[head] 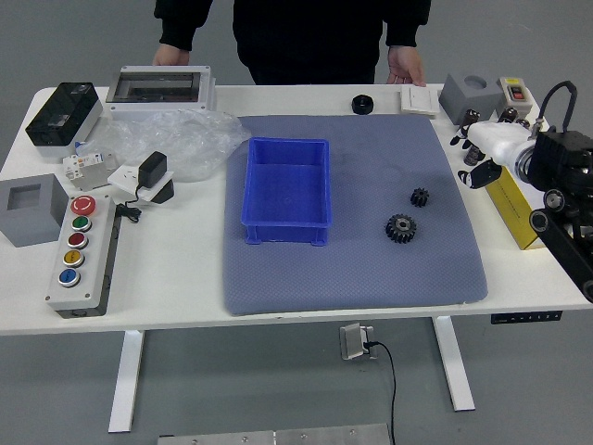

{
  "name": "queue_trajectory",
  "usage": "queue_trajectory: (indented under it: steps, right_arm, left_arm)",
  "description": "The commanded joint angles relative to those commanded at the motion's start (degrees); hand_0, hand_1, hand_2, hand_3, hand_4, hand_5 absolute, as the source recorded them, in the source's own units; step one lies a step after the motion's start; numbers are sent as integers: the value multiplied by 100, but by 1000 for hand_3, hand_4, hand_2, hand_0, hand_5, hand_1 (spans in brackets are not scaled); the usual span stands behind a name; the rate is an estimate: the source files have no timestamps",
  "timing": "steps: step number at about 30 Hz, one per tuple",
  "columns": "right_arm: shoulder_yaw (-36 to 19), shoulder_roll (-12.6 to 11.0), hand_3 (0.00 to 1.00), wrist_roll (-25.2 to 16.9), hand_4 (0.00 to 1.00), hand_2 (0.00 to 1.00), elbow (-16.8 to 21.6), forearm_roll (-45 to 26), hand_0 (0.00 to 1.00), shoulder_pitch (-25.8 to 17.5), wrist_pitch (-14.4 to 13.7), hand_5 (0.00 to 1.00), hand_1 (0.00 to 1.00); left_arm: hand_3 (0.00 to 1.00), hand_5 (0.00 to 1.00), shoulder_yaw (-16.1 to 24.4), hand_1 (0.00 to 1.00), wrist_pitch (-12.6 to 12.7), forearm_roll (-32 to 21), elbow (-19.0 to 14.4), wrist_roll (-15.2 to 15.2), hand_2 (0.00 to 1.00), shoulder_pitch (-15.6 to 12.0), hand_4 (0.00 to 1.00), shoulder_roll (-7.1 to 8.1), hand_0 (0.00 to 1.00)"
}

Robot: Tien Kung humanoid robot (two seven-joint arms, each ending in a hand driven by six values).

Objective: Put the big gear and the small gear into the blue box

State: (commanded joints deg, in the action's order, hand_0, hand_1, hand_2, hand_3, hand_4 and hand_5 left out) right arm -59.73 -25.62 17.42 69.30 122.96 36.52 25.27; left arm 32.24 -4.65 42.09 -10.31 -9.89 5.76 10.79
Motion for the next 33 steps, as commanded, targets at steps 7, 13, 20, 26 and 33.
queue_trajectory:
  steps: [7,13,20,26,33]
  right_arm:
    - [252,219,832,4,597,809,-228,41,619,173,10,99,614]
    - [359,426,827,-9,597,793,-484,63,615,293,-8,87,606]
    - [418,637,829,-35,585,791,-811,49,618,352,-31,61,607]
    - [490,769,833,-77,587,788,-1089,13,617,352,-94,60,608]
    - [524,869,825,-148,588,766,-1344,-23,613,340,-251,55,600]
  left_arm:
    - [831,97,-1,833,1,9,0,-3,834,-4,511,0,825]
    - [831,96,1,834,1,23,0,-5,834,-9,509,-2,825]
    - [831,94,13,833,1,36,0,-7,833,-8,509,-12,826]
    - [831,95,23,833,2,38,0,-8,833,-4,508,-26,826]
    - [831,94,24,833,1,36,0,-11,833,-5,508,-50,826]
